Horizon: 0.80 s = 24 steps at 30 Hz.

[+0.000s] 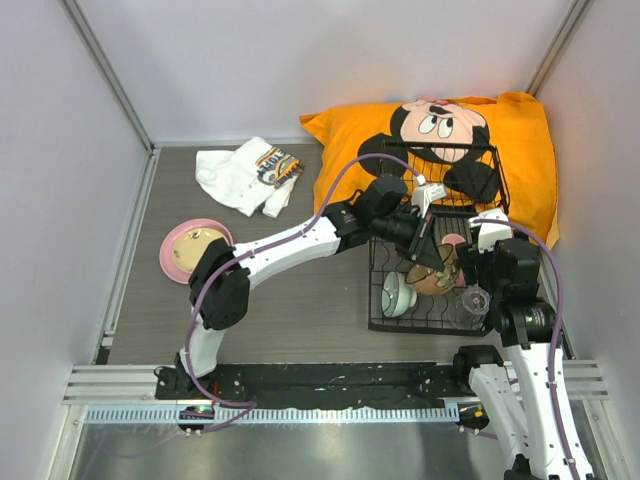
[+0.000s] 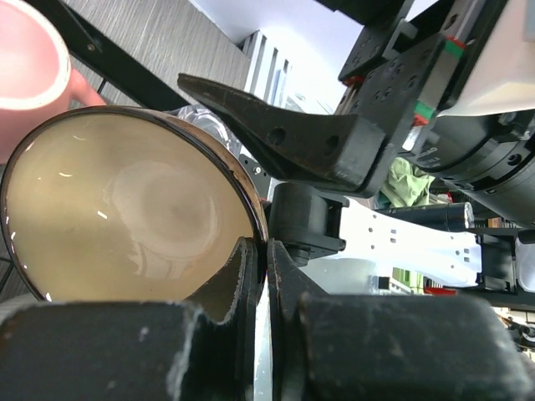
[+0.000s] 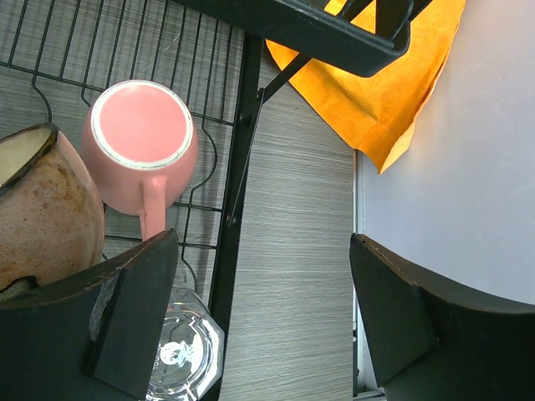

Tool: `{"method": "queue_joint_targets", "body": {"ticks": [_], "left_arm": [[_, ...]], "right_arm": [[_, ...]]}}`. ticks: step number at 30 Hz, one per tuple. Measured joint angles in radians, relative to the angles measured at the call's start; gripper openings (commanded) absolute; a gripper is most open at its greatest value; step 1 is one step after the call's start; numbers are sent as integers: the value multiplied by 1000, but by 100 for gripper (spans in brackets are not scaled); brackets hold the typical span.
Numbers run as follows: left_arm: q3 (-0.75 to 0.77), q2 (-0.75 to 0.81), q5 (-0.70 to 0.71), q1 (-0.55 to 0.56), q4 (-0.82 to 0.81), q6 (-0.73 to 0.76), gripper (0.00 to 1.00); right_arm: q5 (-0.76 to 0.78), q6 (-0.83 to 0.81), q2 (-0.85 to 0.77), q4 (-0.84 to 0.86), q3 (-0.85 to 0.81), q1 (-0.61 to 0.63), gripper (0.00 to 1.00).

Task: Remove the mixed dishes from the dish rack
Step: Pick up the bowl from the dish rack.

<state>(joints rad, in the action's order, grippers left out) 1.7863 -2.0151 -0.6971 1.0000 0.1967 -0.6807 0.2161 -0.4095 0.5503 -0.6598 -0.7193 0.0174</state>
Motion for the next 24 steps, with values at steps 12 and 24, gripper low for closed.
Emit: {"method": "queue_joint_targets", "body": {"ticks": [12,24], "left_arm": [[0,-1,10,0,49,31,0],[-106,130,43,-39,64,81,0]], "right_arm": [[0,0,0,1,13,0,87],[0,0,0,9,31,0,87]]}}
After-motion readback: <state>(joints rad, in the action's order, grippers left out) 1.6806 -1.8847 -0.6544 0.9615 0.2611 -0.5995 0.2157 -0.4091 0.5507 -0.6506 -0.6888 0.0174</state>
